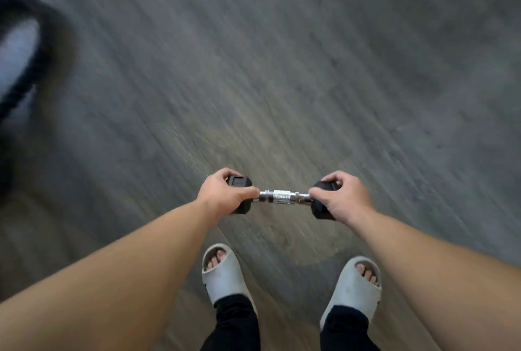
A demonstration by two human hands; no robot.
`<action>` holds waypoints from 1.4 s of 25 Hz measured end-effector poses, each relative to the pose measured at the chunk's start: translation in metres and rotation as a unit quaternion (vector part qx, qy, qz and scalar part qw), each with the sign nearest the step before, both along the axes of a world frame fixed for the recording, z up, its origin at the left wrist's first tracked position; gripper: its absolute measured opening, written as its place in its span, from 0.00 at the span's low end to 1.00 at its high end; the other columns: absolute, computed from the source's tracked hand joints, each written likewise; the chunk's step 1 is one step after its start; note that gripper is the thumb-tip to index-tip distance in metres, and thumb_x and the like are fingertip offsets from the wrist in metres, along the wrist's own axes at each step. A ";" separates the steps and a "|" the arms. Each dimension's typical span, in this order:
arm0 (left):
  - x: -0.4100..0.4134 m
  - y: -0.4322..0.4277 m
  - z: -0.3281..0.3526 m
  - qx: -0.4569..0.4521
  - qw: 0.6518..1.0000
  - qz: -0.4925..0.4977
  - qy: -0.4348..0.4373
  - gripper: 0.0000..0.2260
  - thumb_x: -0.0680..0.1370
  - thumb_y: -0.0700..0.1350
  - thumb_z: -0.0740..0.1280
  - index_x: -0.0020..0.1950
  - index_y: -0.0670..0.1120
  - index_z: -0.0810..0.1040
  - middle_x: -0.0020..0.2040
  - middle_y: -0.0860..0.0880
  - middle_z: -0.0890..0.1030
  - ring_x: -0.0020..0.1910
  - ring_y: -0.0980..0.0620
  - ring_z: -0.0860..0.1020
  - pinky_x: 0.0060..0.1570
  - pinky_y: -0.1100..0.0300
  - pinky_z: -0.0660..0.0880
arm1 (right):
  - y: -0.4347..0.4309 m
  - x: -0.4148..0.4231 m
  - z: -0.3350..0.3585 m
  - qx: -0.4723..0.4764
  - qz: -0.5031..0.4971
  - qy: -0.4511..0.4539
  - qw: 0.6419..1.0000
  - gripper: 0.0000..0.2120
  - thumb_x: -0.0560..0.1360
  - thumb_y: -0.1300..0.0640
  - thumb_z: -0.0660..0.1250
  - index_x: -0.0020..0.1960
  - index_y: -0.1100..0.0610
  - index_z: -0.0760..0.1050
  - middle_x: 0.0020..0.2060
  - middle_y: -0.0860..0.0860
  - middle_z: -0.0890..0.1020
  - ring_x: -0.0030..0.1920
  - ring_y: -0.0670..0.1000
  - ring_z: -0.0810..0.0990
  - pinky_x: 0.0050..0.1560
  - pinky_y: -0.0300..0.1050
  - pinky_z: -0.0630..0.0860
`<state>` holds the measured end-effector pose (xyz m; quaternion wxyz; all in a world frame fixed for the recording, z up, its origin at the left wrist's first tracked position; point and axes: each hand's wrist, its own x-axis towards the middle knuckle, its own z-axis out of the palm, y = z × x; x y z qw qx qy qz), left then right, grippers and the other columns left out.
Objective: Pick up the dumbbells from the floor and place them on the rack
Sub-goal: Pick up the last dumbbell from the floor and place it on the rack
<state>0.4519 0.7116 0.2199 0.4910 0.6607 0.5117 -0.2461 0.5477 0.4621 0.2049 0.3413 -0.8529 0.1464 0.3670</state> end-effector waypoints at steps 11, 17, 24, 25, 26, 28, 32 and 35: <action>0.005 0.094 0.496 0.123 0.975 0.083 -0.168 0.19 0.59 0.46 0.85 0.46 0.47 0.83 0.42 0.46 0.85 0.35 0.51 0.83 0.34 0.50 0.85 | 0.124 0.055 0.468 0.161 0.047 -0.095 0.981 0.13 0.60 0.50 0.81 0.41 0.50 0.81 0.38 0.44 0.82 0.46 0.56 0.86 0.48 0.58 0.86; -0.121 0.078 0.679 0.263 0.927 0.173 -0.203 0.24 0.58 0.53 0.85 0.50 0.50 0.83 0.45 0.46 0.86 0.42 0.47 0.85 0.45 0.46 0.85 | 0.163 -0.002 0.648 0.244 0.219 -0.155 0.932 0.12 0.62 0.51 0.81 0.40 0.53 0.80 0.36 0.49 0.84 0.30 0.42 0.81 0.27 0.36 0.79; -0.352 0.021 0.788 0.378 0.843 0.342 -0.171 0.25 0.55 0.57 0.85 0.45 0.49 0.82 0.44 0.48 0.86 0.42 0.49 0.82 0.49 0.51 0.82 | 0.198 -0.181 0.765 0.313 0.427 -0.156 0.834 0.17 0.59 0.43 0.80 0.43 0.51 0.85 0.40 0.51 0.87 0.43 0.54 0.87 0.41 0.57 0.88; -0.393 0.010 0.797 0.387 0.829 0.371 -0.162 0.23 0.57 0.56 0.86 0.44 0.50 0.82 0.43 0.49 0.85 0.42 0.49 0.82 0.48 0.52 0.82 | 0.203 -0.215 0.776 0.322 0.455 -0.155 0.816 0.16 0.60 0.43 0.80 0.43 0.51 0.85 0.39 0.51 0.88 0.43 0.54 0.87 0.44 0.55 0.88; -0.434 -0.003 0.803 0.398 0.812 0.399 -0.153 0.22 0.58 0.56 0.86 0.43 0.50 0.82 0.43 0.50 0.85 0.42 0.49 0.81 0.47 0.53 0.81 | 0.208 -0.253 0.785 0.331 0.482 -0.159 0.795 0.15 0.61 0.43 0.80 0.41 0.51 0.85 0.38 0.49 0.87 0.42 0.52 0.87 0.47 0.51 0.86; -0.514 -0.029 0.809 0.418 0.774 0.452 -0.145 0.20 0.59 0.54 0.86 0.43 0.51 0.81 0.44 0.49 0.85 0.41 0.49 0.81 0.46 0.54 0.80 | 0.211 -0.331 0.800 0.347 0.531 -0.161 0.757 0.14 0.62 0.42 0.80 0.40 0.50 0.84 0.35 0.45 0.85 0.40 0.47 0.85 0.44 0.42 0.81; -0.661 -0.086 0.802 0.396 0.720 0.550 -0.148 0.20 0.62 0.50 0.85 0.47 0.49 0.80 0.40 0.52 0.81 0.34 0.55 0.77 0.22 0.64 0.72 | 0.211 -0.492 0.802 0.351 0.599 -0.145 0.705 0.14 0.62 0.45 0.80 0.41 0.52 0.86 0.33 0.47 0.87 0.38 0.49 0.86 0.42 0.42 0.82; -0.788 -0.132 0.792 0.355 0.668 0.640 -0.135 0.23 0.59 0.46 0.85 0.48 0.46 0.79 0.43 0.47 0.83 0.38 0.49 0.80 0.36 0.57 0.83 | 0.205 -0.636 0.798 0.354 0.647 -0.123 0.664 0.13 0.59 0.45 0.79 0.38 0.52 0.86 0.26 0.44 0.84 0.34 0.48 0.86 0.29 0.35 0.78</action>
